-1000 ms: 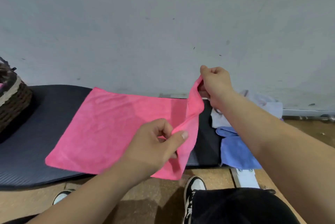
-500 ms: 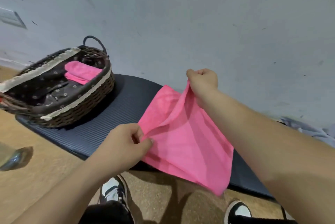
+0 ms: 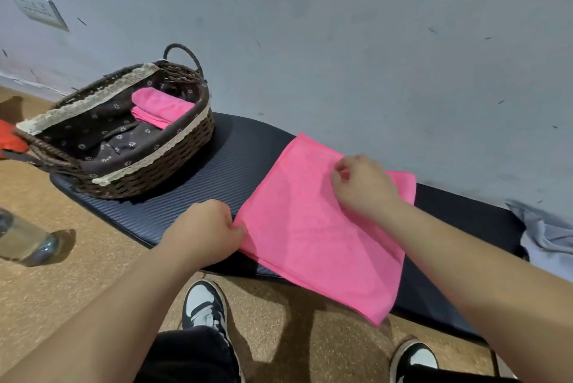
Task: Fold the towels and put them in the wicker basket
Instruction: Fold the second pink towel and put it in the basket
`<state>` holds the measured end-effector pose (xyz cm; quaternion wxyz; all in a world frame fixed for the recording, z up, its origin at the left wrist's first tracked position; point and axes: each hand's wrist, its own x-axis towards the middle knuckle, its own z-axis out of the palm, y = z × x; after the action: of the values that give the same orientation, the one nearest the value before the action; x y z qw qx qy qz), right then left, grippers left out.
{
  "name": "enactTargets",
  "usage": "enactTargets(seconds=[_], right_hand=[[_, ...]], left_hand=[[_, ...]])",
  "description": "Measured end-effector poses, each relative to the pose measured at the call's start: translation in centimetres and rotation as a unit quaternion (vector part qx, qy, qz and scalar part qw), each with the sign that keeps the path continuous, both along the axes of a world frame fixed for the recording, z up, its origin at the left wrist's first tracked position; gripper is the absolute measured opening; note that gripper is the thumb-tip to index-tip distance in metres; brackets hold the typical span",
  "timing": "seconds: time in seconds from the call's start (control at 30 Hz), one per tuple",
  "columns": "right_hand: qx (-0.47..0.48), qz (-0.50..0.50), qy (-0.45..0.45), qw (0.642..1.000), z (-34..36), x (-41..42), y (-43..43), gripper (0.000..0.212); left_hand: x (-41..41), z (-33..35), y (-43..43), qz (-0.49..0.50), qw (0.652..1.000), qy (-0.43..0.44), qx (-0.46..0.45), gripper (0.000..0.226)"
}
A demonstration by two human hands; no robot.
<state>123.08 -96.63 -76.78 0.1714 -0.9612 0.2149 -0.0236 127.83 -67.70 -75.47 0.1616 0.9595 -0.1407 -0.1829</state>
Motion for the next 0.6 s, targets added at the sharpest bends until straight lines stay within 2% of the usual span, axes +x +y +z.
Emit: enactTargets(seconds=[0.03,0.13,0.43,0.5,0.6], right_hand=[[-0.025,0.022,0.070,0.997,-0.3,-1.5,-0.4,0.041],[0.010,0.058,0.220,0.974,-0.5,-5.7,-0.9,0.073],[-0.029,-0.030,0.363,0.931,3.8,-12.8,0.4,0.095],[-0.061,-0.034,0.377,0.924,5.3,-13.0,-0.2,0.088],[-0.087,-0.068,0.334,0.936,6.4,-11.8,-2.5,0.057]], left_hand=[[0.0,0.0,0.0,0.003,1.000,0.004,0.001,0.038],[-0.1,0.1,-0.1,0.001,1.000,0.010,0.008,0.038],[-0.6,-0.1,-4.9,-0.031,0.999,-0.020,-0.008,0.026],[-0.8,-0.4,-6.5,-0.045,0.999,-0.024,-0.018,0.022],[-0.9,-0.8,-8.3,-0.055,0.997,-0.035,-0.029,0.018]])
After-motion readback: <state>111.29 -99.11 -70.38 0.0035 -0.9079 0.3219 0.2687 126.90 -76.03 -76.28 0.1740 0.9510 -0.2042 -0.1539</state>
